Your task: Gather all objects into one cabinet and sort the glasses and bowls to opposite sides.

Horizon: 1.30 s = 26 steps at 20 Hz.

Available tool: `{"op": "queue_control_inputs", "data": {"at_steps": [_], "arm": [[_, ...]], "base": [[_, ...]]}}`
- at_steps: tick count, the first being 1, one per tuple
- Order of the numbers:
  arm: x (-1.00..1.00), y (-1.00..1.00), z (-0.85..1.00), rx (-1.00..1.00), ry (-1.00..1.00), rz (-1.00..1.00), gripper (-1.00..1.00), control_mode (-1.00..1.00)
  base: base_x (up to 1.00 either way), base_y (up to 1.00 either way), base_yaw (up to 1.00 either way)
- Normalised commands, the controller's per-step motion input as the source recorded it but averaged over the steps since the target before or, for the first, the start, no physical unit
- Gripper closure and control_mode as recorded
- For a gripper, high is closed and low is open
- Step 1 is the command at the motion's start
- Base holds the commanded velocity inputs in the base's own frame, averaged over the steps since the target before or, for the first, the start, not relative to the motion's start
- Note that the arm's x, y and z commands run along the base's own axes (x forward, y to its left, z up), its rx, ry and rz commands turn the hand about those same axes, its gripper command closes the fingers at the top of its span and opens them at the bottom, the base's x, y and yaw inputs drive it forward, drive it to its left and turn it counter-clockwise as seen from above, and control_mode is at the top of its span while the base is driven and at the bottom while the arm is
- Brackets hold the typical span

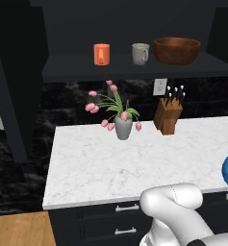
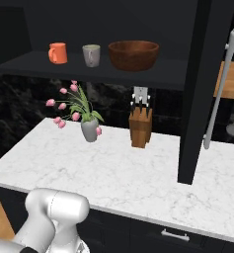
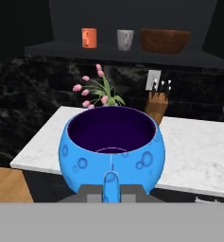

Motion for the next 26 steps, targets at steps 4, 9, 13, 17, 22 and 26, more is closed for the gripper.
{"op": "queue_control_inputs", "data": {"at_steps": [4,9,13,17,22,26], "arm": [[0.0,0.02,0.29,-0.02,0.0,0.01,1.0,-1.0],[0.0,0.02,0.37,-0.01,0.0,0.01,1.0,-1.0],[0.25,0.02,0.33,-0.02,0.0,0.0,1.0,-1.0],[0.78,0.0,0.37,0.0,0.0,0.0,1.0,-1.0],[0.99,0.0,0.25,0.0,0.02,0.0,1.0,-1.0],[0.91,0.0,0.1,0.0,0.02,0.0,1.0,-1.0]], "base": [[0.0,0.0,0.0],[0.0,0.0,0.0],[0.0,0.0,0.0],[0.0,0.0,0.0],[0.0,0.0,0.0],[0.0,0.0,0.0]]}}
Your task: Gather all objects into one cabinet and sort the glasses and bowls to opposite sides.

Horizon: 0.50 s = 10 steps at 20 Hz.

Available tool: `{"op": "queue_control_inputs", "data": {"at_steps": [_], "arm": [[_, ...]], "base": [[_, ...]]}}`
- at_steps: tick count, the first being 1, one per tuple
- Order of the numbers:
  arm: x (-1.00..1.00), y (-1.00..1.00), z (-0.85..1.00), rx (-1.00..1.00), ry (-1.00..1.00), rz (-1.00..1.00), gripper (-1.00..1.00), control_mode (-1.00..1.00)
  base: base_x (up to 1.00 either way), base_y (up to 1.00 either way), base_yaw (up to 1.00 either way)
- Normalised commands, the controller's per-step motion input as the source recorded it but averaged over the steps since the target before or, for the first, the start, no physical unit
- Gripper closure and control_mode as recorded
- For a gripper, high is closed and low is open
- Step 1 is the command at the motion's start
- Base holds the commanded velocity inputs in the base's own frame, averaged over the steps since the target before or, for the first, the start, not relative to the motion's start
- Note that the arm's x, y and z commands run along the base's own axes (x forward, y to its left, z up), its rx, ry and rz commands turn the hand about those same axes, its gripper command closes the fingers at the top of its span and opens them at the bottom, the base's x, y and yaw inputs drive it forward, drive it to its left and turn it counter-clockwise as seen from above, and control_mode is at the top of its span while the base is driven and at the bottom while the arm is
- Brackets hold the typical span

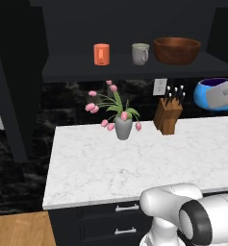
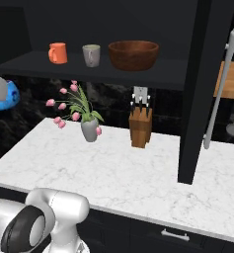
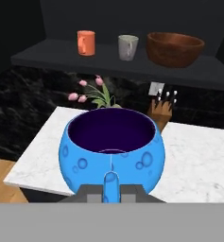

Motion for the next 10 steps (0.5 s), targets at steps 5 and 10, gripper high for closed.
{"op": "queue_control_inputs", "data": {"at_steps": [5,10], "arm": [[0.61,0.12,0.0,-0.03,0.0,0.03,1.0,-1.0],[0.4,0.21,0.0,-0.06,-0.04,0.05,1.0,-1.0]], "base": [[0.0,0.0,0.0],[0.0,0.0,0.0]]}}
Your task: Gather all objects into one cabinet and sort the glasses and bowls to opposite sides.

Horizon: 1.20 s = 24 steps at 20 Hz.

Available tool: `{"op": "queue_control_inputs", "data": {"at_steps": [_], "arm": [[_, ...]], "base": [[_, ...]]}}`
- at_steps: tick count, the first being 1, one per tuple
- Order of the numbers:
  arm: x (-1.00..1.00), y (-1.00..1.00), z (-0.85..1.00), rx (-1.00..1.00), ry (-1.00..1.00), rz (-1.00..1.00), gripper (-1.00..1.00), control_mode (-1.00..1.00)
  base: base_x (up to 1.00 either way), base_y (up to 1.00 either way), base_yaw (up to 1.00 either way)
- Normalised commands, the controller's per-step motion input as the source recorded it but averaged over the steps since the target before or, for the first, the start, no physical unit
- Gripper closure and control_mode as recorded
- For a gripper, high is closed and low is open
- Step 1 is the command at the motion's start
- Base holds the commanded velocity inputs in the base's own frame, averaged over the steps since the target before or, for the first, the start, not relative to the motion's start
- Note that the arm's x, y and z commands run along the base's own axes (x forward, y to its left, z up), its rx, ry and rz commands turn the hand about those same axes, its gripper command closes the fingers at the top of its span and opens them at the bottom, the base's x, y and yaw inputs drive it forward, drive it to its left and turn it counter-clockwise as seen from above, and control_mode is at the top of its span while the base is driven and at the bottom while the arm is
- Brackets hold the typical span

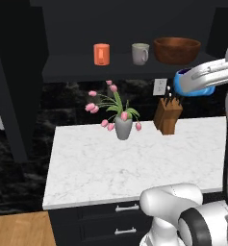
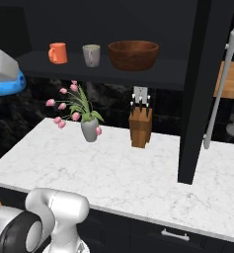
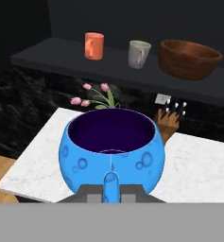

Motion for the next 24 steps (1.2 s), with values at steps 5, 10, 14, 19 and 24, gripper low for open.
{"op": "queue_control_inputs", "data": {"at_steps": [5,10,14,19,24], "arm": [[0.45,0.13,0.0,-0.03,-0.06,0.05,1.0,-1.0],[0.55,0.0,0.0,0.0,-0.04,0.02,1.0,-1.0],[0.43,0.0,0.0,0.0,0.0,0.0,1.0,-1.0],[0.15,0.02,0.0,0.0,0.0,-0.01,1.0,-1.0],[0.05,0.0,0.0,0.03,0.0,-0.08,1.0,-1.0]], "base": [[0.0,0.0,0.0],[0.0,0.0,0.0],[0.0,0.0,0.0],[0.0,0.0,0.0],[0.0,0.0,0.0]]}}
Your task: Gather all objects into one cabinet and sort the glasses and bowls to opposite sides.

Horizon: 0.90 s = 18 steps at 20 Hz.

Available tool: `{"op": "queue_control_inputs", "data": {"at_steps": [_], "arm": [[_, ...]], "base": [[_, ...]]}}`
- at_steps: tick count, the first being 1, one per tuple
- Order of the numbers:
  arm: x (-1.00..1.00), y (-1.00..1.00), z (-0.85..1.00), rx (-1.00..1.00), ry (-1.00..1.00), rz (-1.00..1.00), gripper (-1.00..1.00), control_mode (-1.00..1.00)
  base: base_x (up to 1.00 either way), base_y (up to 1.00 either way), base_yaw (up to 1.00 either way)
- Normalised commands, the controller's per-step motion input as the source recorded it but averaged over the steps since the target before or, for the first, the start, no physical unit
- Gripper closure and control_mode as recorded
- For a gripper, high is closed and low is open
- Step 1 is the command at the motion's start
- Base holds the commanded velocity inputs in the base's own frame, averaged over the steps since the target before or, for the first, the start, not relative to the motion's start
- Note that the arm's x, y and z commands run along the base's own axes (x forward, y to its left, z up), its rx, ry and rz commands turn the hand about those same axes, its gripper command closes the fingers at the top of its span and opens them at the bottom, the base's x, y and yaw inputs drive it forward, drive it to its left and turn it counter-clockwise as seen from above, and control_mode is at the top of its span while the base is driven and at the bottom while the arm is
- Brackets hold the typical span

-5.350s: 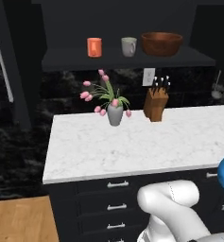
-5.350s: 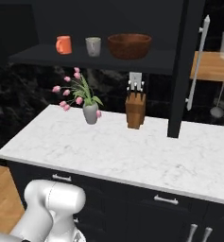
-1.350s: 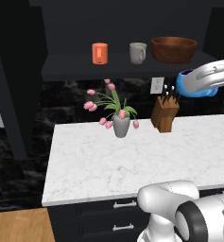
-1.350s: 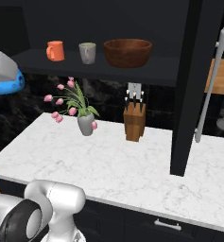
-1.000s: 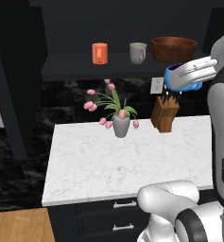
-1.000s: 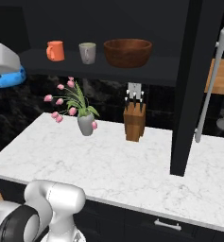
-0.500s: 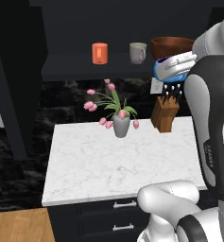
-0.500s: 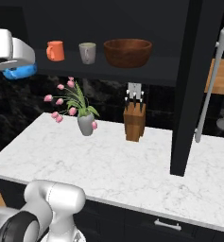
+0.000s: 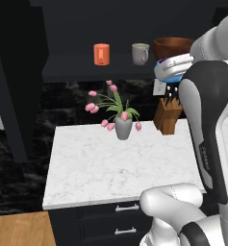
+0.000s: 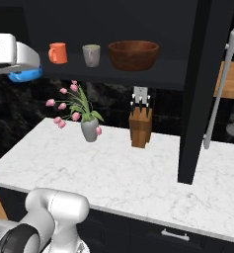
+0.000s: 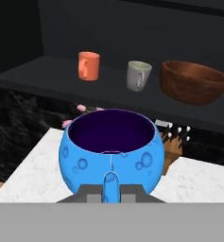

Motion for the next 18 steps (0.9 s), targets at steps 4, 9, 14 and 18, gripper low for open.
{"op": "queue_control_inputs", "data": {"at_steps": [4,9,14,18], "arm": [[0.24,0.0,0.0,0.12,0.0,-0.09,1.0,-1.0],[0.45,0.0,0.0,0.16,0.0,-0.02,1.0,-1.0],[0.37,0.01,-0.01,0.06,0.0,0.0,1.0,-1.0],[0.31,0.02,-0.17,0.0,0.0,0.0,1.0,-1.0]], "base": [[0.0,0.0,0.0],[0.0,0.0,0.0],[0.0,0.0,0.0],[0.0,0.0,0.0]]}}
